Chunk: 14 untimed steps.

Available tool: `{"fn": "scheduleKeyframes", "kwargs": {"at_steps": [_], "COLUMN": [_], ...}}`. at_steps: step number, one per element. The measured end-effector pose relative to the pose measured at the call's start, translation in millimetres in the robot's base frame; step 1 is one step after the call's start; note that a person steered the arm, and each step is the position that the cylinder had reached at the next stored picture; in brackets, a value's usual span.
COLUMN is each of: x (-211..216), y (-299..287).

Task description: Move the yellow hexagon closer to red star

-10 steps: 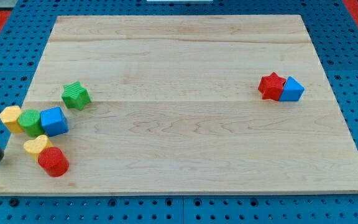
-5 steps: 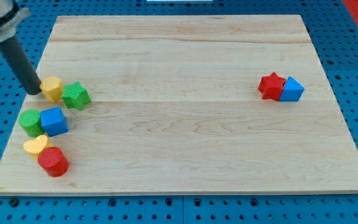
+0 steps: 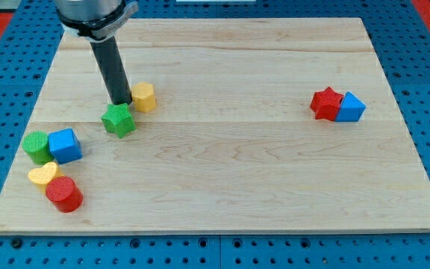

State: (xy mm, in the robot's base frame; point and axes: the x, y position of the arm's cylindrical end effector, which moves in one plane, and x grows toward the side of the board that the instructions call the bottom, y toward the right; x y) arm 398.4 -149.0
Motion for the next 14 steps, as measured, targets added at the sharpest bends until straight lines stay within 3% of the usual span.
{"fn": "scheduleKeyframes", "kwargs": {"at_steps": [1, 6, 14], "x": [-5, -42, -3], "y": [9, 197, 193]}}
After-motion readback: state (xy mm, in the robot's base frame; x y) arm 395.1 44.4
